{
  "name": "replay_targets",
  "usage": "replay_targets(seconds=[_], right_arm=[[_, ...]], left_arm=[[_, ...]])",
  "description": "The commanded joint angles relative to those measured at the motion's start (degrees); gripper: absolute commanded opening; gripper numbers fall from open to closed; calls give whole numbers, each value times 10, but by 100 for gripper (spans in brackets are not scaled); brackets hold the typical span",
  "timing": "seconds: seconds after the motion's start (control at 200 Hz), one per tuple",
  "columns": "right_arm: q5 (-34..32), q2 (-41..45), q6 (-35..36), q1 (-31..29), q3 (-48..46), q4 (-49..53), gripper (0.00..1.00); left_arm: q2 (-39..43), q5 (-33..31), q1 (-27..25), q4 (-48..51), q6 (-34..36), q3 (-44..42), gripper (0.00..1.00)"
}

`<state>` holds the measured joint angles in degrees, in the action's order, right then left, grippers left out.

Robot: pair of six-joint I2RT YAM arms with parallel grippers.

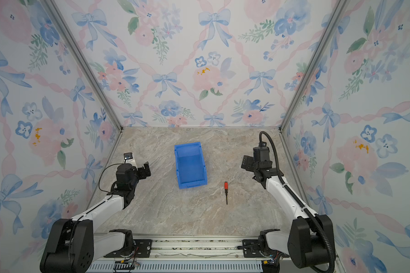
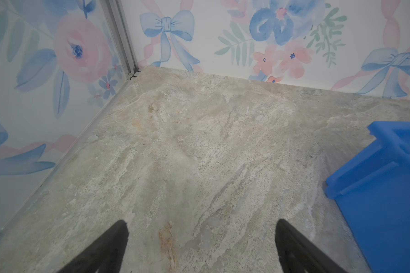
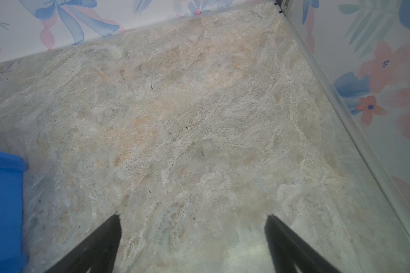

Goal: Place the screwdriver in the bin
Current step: 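Move the right gripper toward the red-handled screwdriver while the left arm lifts slightly, then lower the right gripper over the screwdriver handle and close on it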

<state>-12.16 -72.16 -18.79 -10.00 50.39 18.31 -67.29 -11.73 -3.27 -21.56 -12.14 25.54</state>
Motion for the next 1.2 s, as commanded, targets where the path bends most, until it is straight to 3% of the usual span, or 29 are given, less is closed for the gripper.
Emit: replay_targets(seconds=[0.0,0.195,0.5,0.945,1.195], right_arm=[[21,-3,-58,-22,21,130,97],[38,-12,-89,-72,17,157,97],[36,-58,-111,-155,28,163,97],[44,-152,-134,-214,37,133,100],[50,-188,-142,-223,35,113,89]], left_arm=[[11,14,2,127,-71,42,98],[-11,152,-2,184,-105,68,98],[33,272,-28,233,-93,83,97],[98,297,-150,246,-51,85,98],[127,307,-167,243,-47,72,97]])
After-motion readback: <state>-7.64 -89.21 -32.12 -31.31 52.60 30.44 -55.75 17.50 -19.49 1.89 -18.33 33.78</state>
